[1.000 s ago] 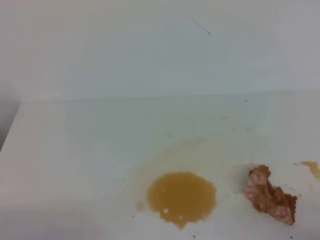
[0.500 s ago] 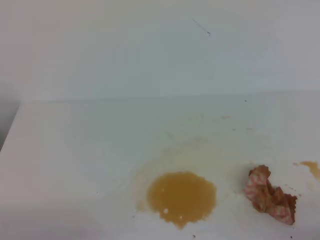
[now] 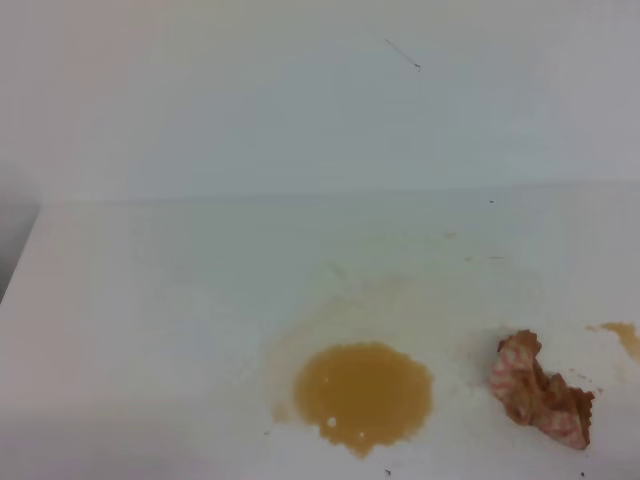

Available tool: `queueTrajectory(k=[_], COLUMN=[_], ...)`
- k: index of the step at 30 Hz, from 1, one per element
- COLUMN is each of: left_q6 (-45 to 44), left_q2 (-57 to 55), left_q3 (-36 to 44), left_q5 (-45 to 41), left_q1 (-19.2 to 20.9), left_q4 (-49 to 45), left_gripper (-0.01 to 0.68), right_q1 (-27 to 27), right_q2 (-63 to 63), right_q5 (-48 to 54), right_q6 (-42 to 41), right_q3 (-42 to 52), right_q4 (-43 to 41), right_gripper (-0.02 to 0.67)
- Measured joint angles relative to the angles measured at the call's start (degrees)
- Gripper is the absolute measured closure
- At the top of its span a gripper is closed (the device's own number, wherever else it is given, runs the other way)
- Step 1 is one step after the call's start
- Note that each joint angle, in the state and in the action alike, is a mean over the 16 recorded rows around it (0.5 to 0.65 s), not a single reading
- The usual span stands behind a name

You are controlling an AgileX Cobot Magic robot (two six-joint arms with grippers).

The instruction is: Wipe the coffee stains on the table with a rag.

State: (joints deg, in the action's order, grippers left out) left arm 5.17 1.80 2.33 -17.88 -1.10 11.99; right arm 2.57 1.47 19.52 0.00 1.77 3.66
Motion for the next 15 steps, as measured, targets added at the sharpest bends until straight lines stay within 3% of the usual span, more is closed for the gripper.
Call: queueTrajectory(k=[15], left_q6=[0.0], left_q2=[0.0], left_q3=[-0.15], left_q5=[-0.06], left_q1=[0.0], left_q4=[0.0], left_gripper=[0.673], right_q1=[0.0], right_q2=[0.09], right_q5=[-0.13], right_q6=[0.0], right_q3=[0.12], right_q4=[0.06], right_gripper=[0.651])
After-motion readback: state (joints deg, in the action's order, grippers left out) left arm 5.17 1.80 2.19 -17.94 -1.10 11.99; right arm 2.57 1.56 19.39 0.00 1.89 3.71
